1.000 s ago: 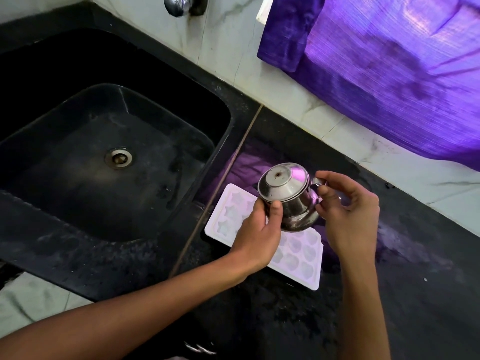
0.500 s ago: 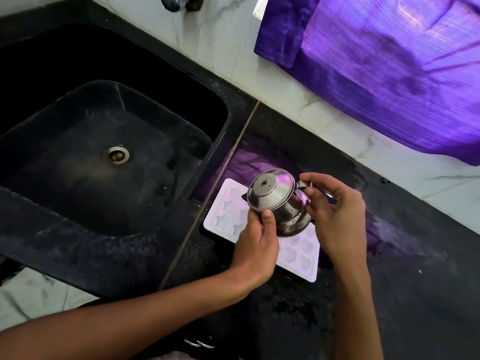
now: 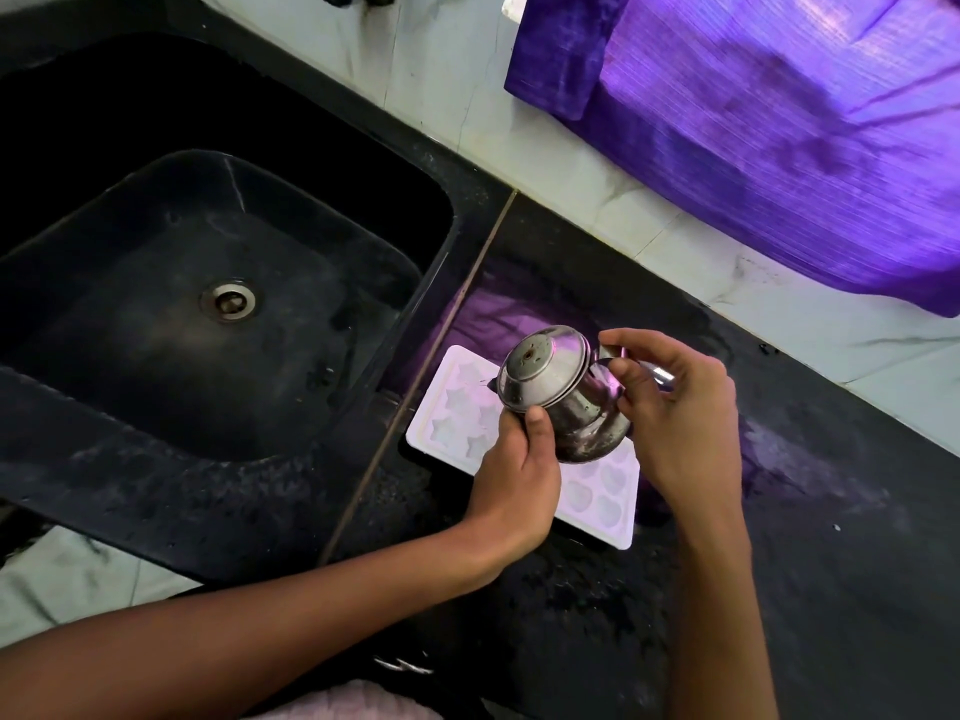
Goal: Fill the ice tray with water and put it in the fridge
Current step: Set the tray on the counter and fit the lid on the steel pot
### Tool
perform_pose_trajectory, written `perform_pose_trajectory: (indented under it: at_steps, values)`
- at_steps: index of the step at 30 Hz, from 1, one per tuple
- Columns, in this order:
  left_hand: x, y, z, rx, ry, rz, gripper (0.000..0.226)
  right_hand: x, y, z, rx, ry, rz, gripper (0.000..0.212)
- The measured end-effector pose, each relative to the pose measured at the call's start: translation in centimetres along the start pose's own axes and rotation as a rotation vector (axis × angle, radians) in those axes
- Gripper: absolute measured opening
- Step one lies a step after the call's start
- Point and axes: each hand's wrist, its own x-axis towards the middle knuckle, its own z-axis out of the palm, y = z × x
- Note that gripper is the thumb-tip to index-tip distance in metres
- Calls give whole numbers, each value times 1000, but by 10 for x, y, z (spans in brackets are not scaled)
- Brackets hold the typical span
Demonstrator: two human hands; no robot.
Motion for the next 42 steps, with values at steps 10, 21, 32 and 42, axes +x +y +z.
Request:
perform_pose_trajectory:
  at_steps: [10, 21, 32, 42]
  values:
    - [-3, 2, -1, 19, -16, 11, 44, -2, -1, -3, -5, 5, -1, 27]
    - [-2, -2, 1, -15, -4, 64, 45, -5, 6, -2, 94, 43, -13, 29]
    - [-11, -8, 8, -90, 80, 109, 47, -6, 7, 4, 145, 2, -16, 30]
    - [-22, -16, 16, -118, 48, 31, 52, -8, 7, 2, 49, -59, -10, 31]
